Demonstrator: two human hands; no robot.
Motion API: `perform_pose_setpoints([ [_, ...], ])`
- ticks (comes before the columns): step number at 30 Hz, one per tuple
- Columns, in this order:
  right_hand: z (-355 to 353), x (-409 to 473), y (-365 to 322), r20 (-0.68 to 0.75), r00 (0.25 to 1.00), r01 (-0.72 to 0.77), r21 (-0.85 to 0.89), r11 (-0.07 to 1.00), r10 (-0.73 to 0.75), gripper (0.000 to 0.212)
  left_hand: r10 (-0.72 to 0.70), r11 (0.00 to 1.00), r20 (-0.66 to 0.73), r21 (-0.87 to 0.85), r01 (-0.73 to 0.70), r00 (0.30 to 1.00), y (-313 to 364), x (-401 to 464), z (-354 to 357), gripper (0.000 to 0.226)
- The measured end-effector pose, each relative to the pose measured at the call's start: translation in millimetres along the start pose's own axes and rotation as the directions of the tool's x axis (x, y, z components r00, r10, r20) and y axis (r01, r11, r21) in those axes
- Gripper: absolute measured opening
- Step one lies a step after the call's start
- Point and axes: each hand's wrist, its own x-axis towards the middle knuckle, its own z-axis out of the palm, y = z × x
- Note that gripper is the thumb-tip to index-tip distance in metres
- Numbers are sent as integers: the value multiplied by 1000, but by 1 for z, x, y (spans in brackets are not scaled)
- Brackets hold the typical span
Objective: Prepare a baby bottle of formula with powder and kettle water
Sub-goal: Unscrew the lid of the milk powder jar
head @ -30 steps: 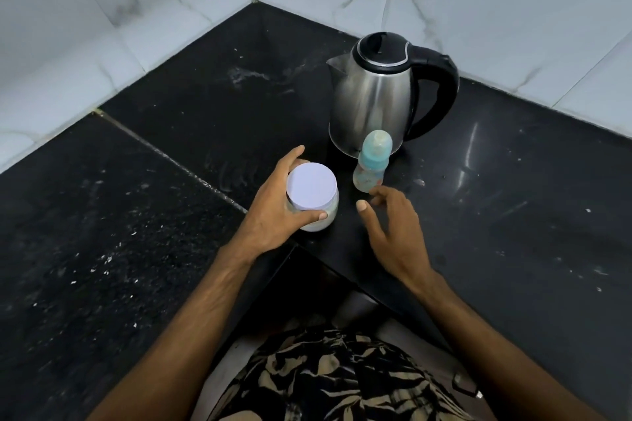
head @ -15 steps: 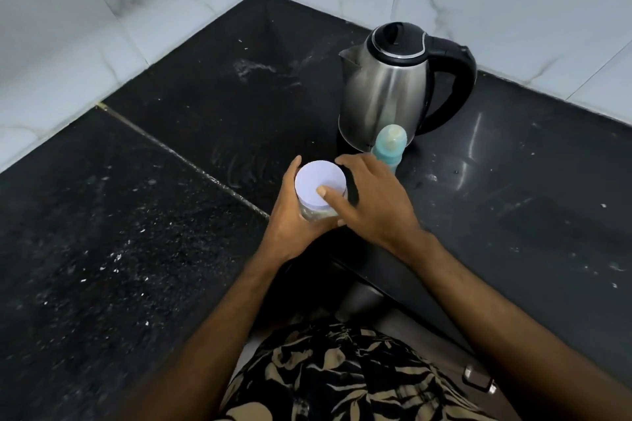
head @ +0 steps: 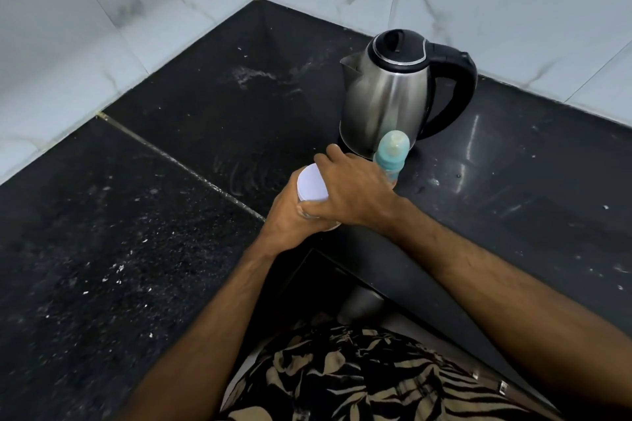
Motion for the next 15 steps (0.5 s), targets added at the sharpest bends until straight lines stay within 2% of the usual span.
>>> perform_pose_setpoints([
  [9,-5,4,22,79,978,182,132,974,-193,69,-47,999,-38,15,47,998,1,-3,5,95],
  [12,-17,7,28,178,940,258,185,948,-291,69,-53,999,5,11,53,999,2,-1,1,87],
  [15,-25,10,33,272,906,286,173,942,-325,77,-51,999,60,-13,51,997,1,0,-3,84],
])
